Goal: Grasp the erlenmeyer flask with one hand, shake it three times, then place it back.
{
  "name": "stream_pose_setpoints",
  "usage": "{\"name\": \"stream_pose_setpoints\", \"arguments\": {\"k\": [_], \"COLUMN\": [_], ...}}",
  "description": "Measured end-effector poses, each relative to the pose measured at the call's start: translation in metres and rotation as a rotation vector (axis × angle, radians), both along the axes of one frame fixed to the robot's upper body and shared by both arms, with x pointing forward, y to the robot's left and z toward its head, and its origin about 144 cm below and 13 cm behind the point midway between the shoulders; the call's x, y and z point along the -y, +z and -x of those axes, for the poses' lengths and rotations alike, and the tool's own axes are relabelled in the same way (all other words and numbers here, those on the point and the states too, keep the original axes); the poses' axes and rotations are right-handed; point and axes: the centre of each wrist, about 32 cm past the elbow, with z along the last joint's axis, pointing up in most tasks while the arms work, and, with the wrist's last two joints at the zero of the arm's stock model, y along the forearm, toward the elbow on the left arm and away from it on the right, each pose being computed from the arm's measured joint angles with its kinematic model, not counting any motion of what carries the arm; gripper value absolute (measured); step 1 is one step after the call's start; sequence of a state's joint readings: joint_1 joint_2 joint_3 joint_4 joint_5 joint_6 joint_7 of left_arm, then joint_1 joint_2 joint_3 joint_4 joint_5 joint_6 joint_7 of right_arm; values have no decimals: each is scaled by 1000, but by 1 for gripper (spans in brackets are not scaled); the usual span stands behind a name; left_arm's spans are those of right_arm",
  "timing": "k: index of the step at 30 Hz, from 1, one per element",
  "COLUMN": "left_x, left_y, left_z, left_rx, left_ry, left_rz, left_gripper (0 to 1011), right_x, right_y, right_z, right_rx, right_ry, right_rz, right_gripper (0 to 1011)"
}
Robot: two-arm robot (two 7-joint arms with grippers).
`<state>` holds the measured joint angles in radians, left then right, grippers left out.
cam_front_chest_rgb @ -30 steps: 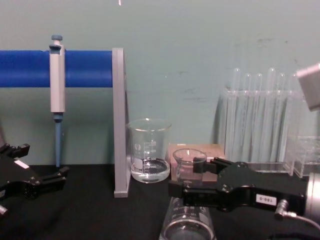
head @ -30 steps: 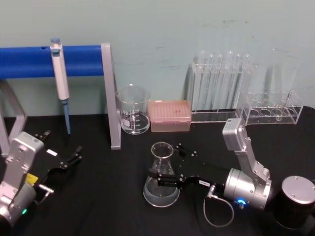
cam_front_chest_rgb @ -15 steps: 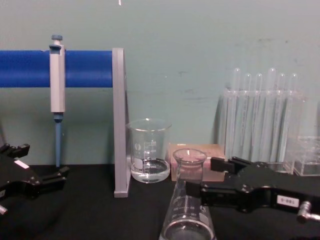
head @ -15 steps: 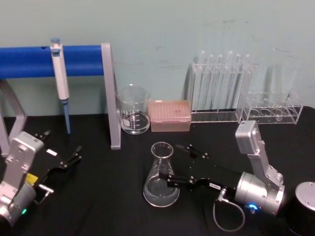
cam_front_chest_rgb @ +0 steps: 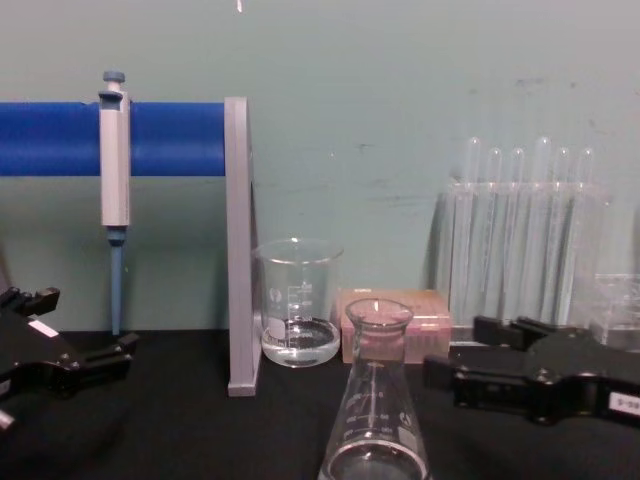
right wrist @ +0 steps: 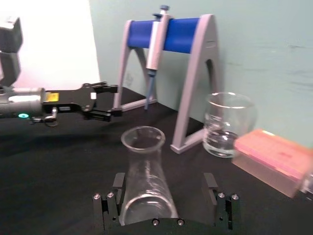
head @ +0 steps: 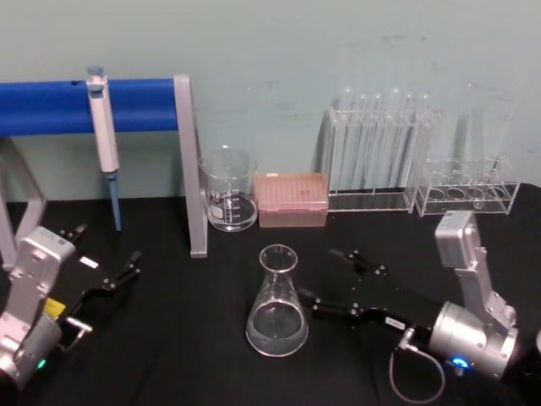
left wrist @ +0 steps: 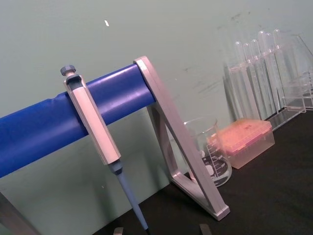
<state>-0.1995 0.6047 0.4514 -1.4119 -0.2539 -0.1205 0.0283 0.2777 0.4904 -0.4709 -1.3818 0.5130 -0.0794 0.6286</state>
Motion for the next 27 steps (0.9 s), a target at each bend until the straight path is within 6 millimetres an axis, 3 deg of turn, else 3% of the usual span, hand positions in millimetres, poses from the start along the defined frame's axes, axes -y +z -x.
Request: {"name": "stream_pose_setpoints", "arguments": {"k": [13, 27], "left_x": [0, 0], "left_y": [0, 0], "left_z": [0, 0], "left_rx": [0, 0], "left_ry": [0, 0], "left_rz": [0, 0], "left_gripper": [1001, 1001], "right_x": [22, 16], "right_y": [1, -2], "right_z": [3, -4], "right_rx": [18, 44], "right_ry": [-163, -339], "right_rz": [5, 52], "right_gripper": [1000, 1000]}}
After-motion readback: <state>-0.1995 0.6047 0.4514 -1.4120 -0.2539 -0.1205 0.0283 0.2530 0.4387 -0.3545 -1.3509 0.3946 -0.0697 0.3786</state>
